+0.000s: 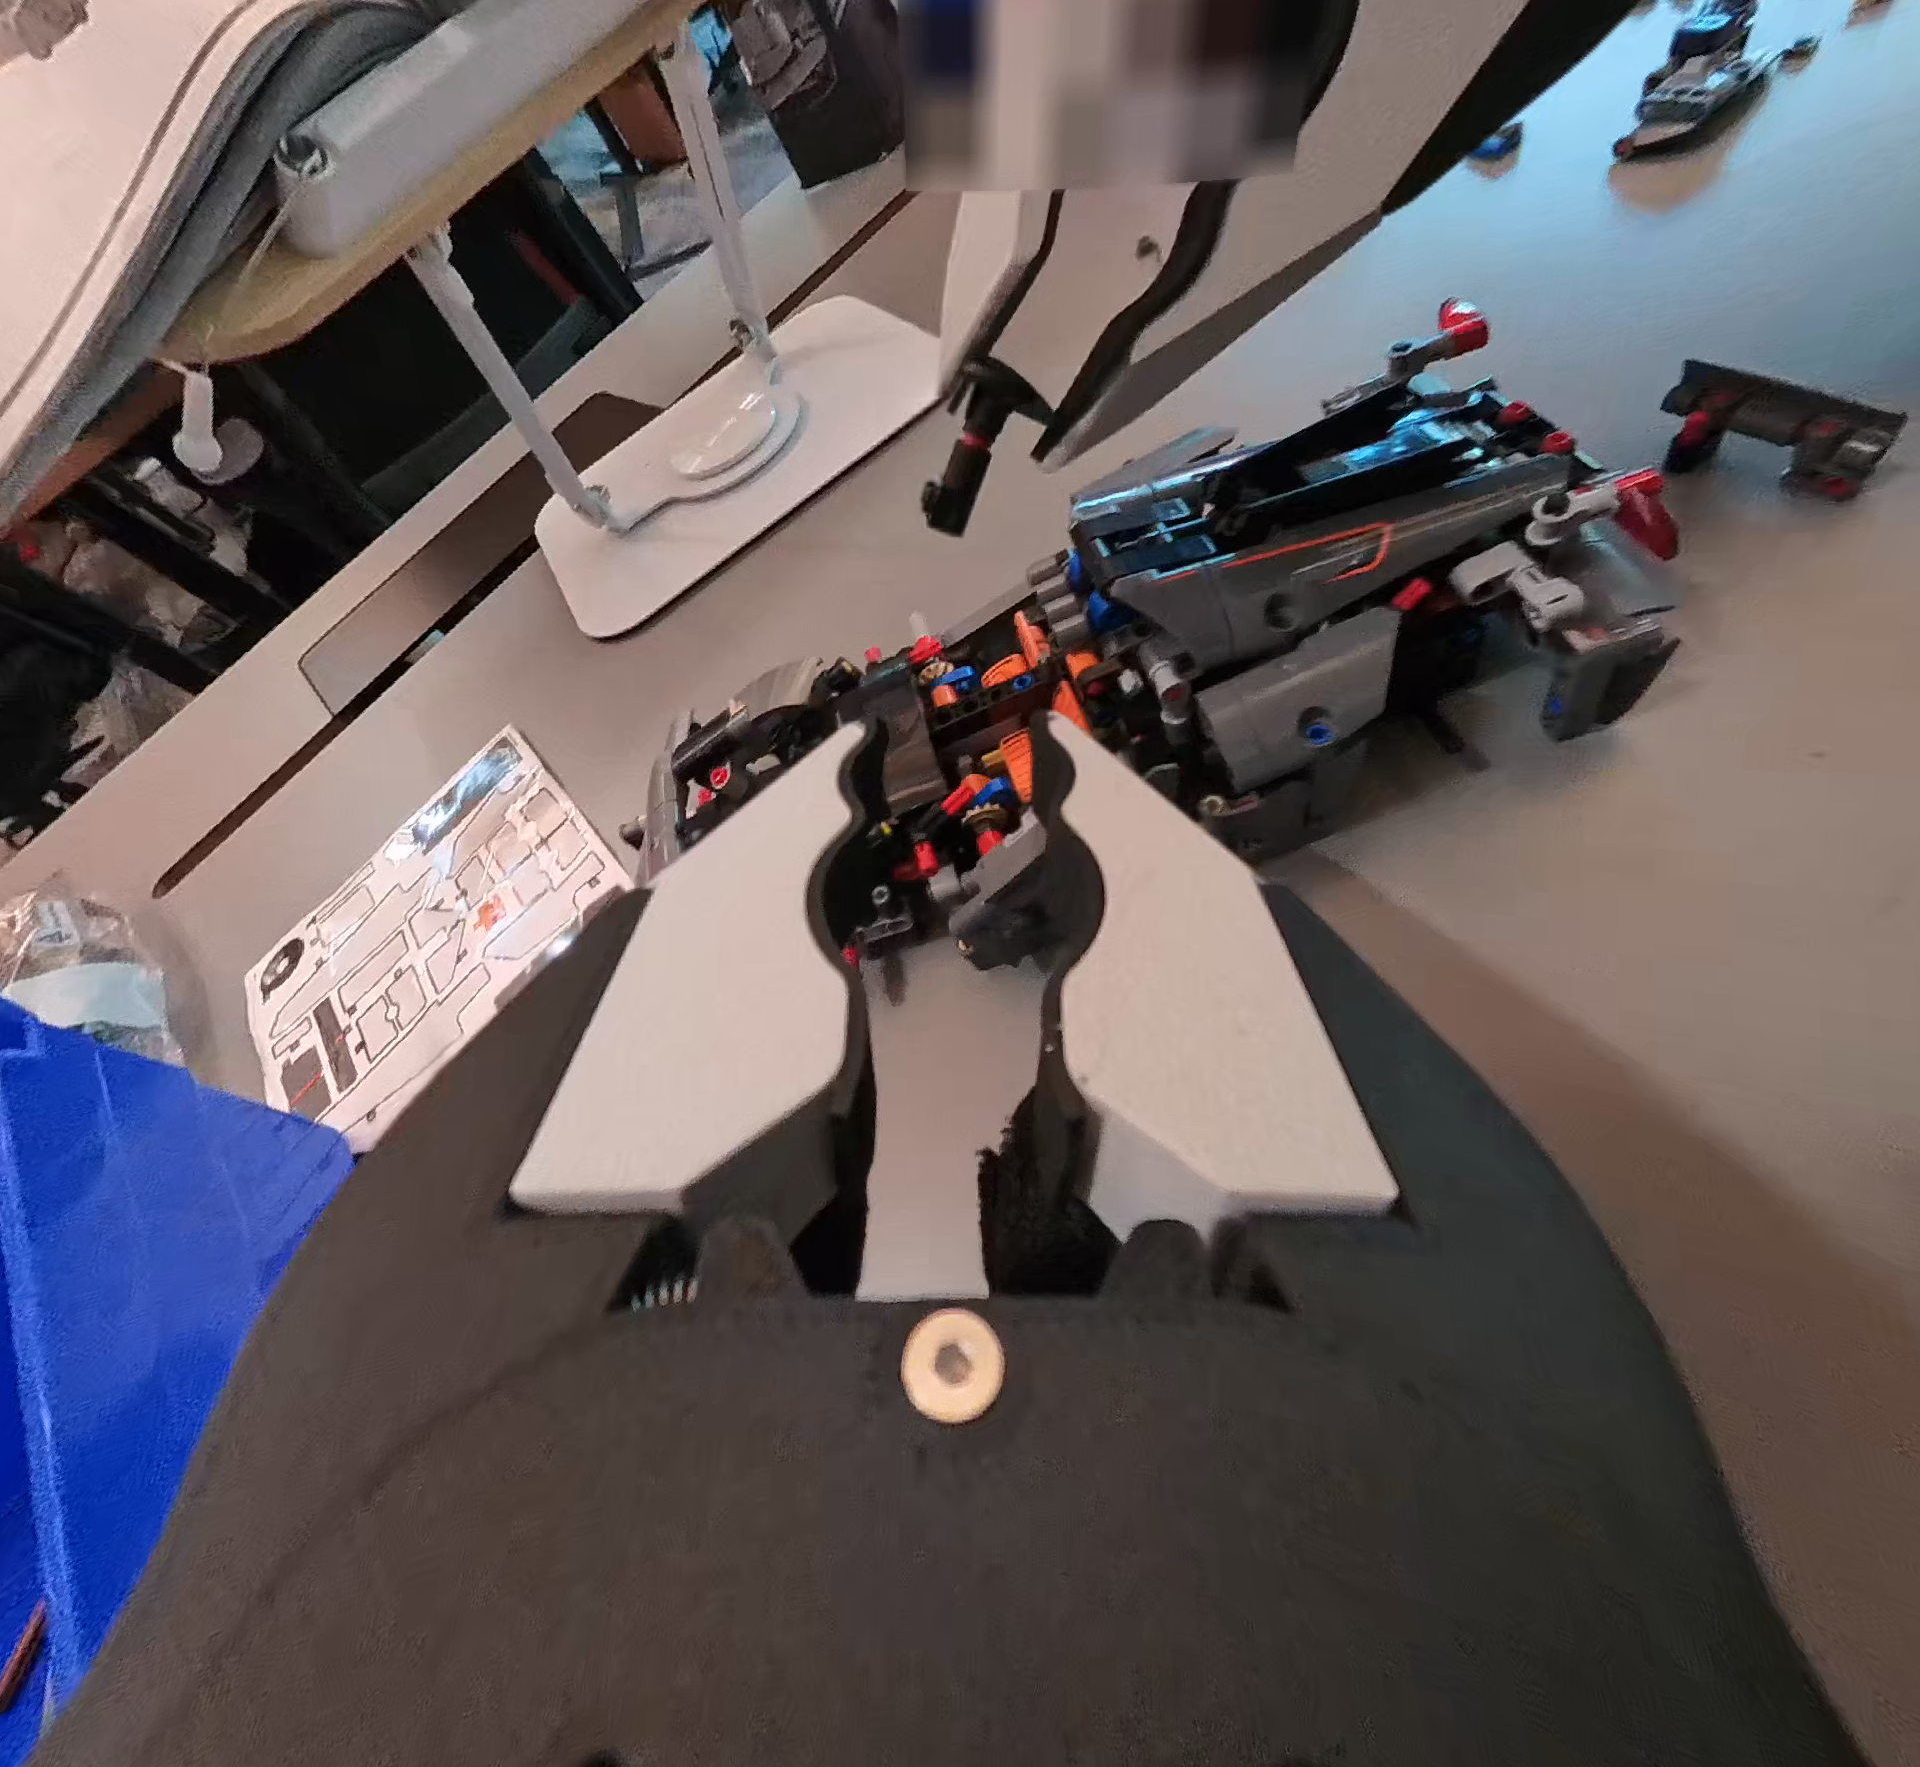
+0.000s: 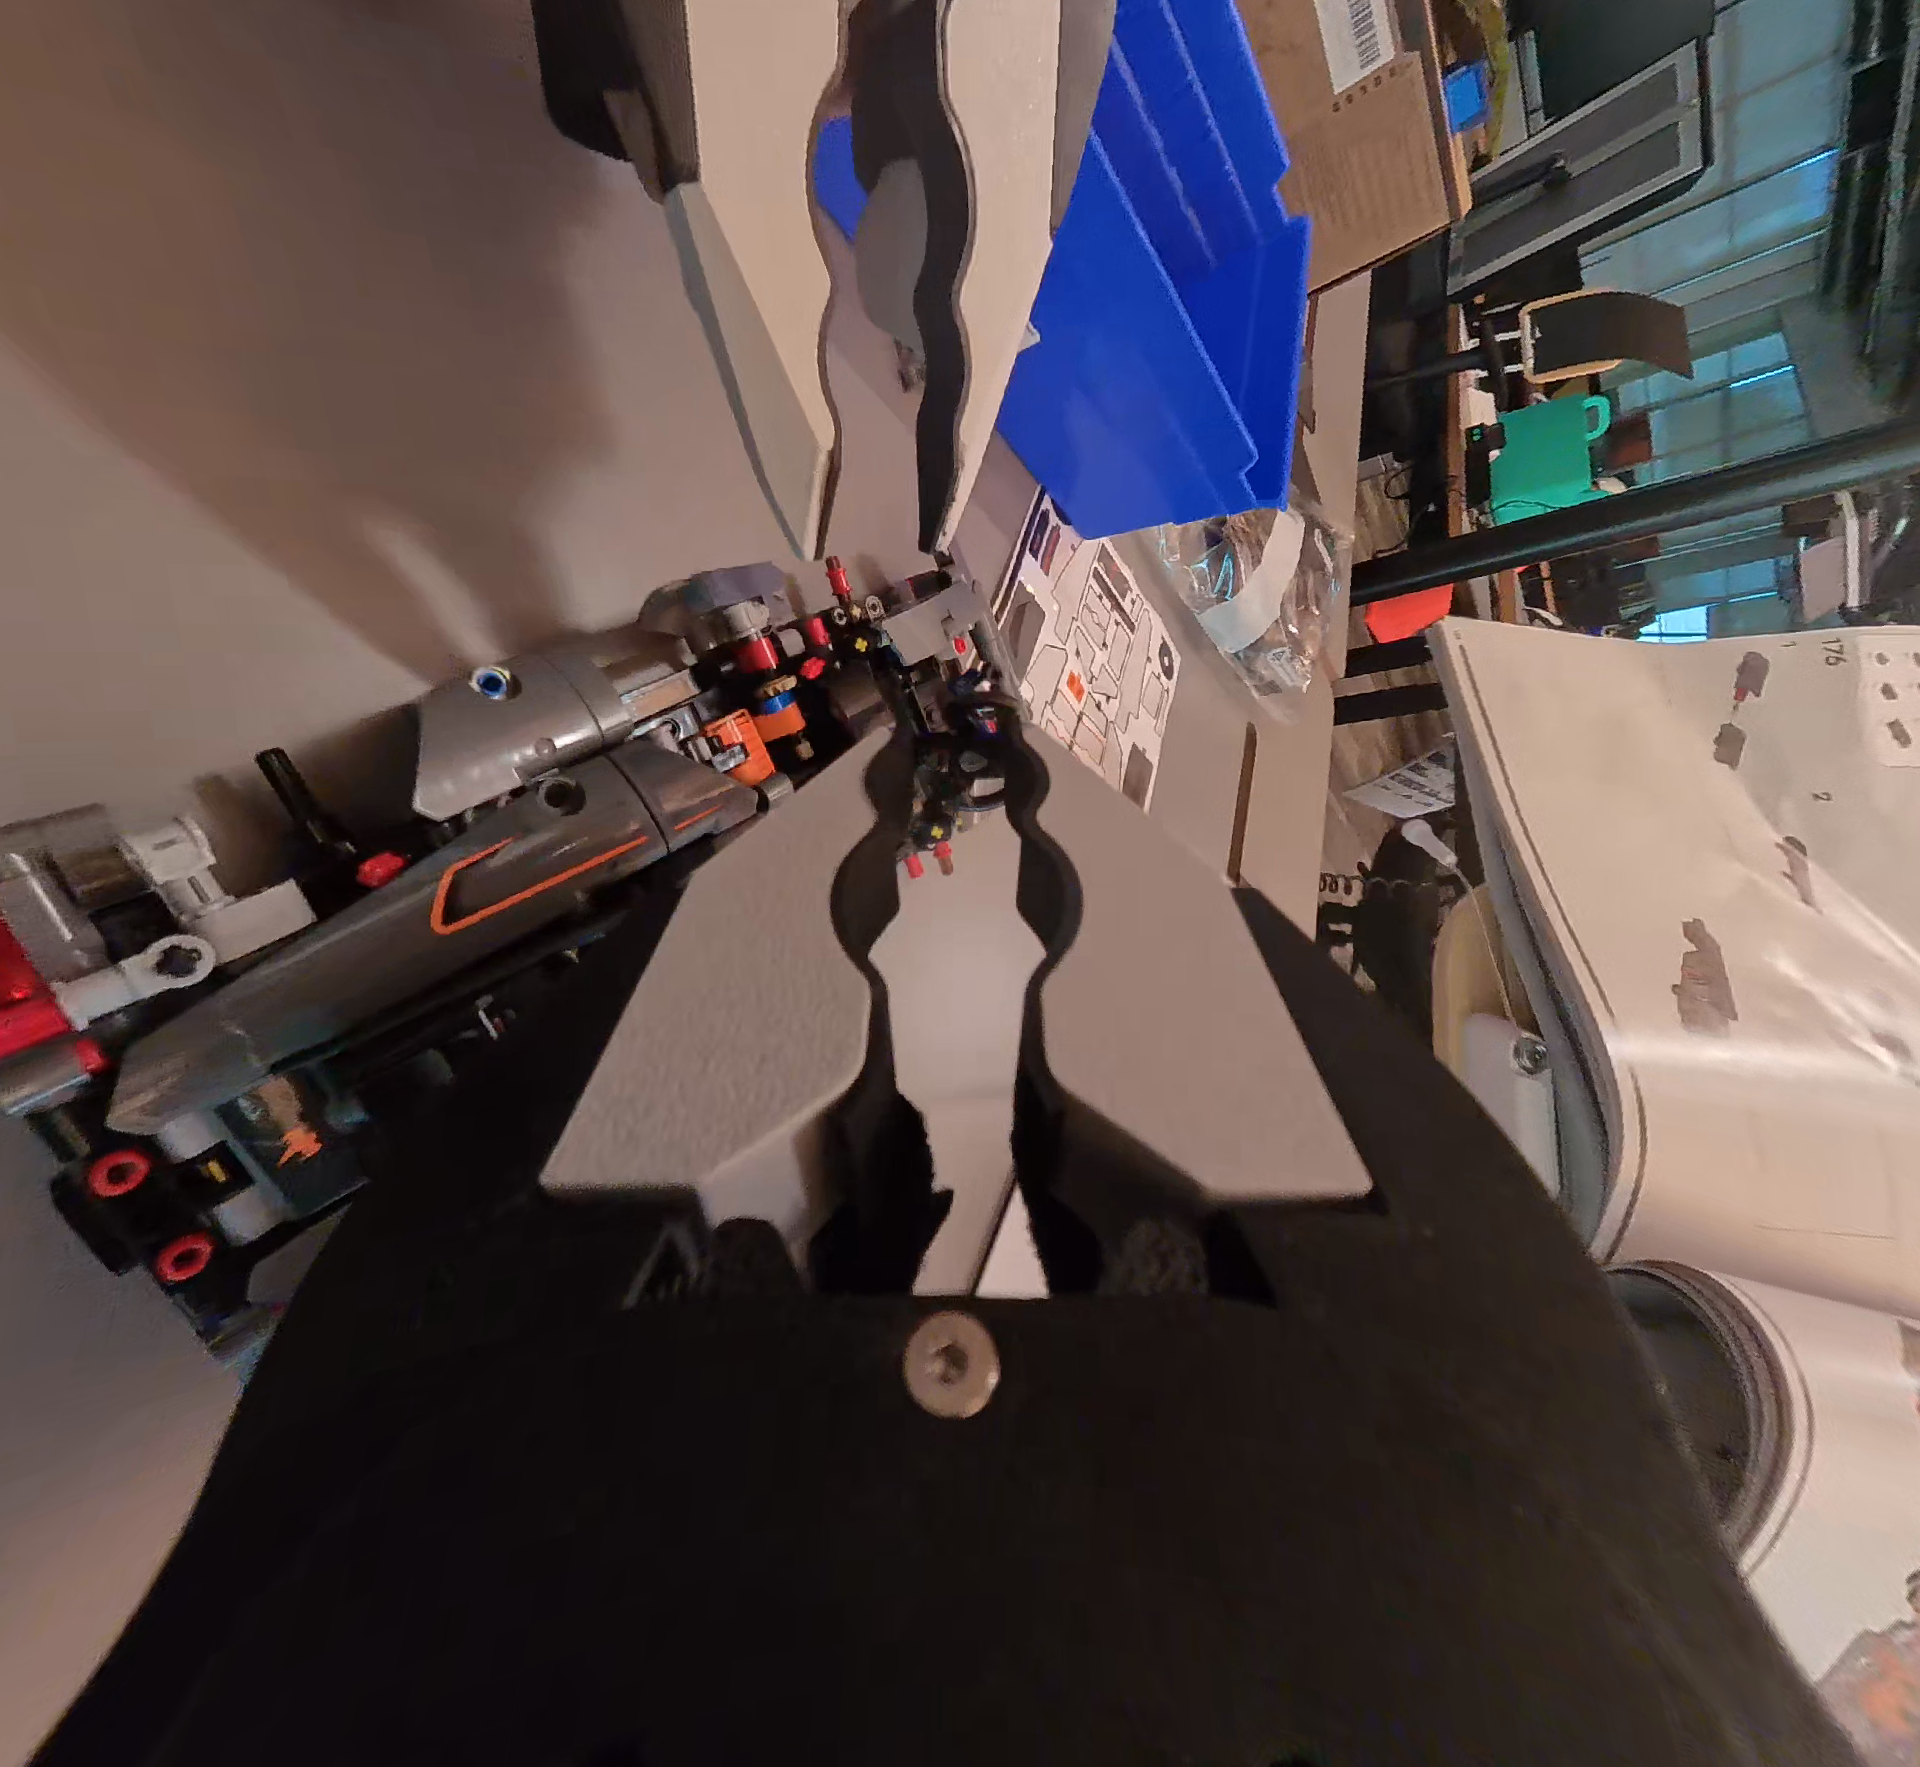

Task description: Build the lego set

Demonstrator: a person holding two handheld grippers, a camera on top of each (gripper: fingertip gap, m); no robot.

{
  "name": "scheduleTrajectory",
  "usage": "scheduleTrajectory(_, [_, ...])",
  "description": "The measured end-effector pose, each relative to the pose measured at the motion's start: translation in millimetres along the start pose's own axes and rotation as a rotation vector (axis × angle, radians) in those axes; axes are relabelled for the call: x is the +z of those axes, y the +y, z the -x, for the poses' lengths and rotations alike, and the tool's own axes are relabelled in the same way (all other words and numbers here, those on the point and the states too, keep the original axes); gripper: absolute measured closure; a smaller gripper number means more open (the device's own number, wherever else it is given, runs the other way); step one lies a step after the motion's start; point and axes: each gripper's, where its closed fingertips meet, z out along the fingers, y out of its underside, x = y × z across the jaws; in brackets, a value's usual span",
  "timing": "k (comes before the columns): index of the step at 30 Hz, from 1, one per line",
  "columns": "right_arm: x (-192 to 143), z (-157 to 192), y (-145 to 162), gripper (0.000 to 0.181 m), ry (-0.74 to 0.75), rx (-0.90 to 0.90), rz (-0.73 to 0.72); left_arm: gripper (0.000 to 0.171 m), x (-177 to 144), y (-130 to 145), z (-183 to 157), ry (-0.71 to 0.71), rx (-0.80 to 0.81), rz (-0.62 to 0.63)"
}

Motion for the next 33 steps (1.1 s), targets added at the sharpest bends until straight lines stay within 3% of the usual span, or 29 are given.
scheduleTrajectory(7, [17, 3, 17, 0.166, -0.052, 0.031, 0.05, 0.148, 11, 20, 13, -0.025, -0.013, 0.089])
scheduleTrajectory(22, [43, 22, 30, 0.167, -0.368, 0.2, 0.017, 0.146, 36, 38, 10, 0.055, -0.037, 0.231])
scheduleTrajectory(27, [34, -7, 44, 0.166, -0.273, 0.314, -0.003, 0.143, 43, 32, 15, 0.046, -0.092, 0.282])
scheduleTrajectory(33, [19, -7, 49, 0.167, -0.214, 0.373, -0.052, 0.138, 57, 45, 17, -0.004, -0.017, 0.486])
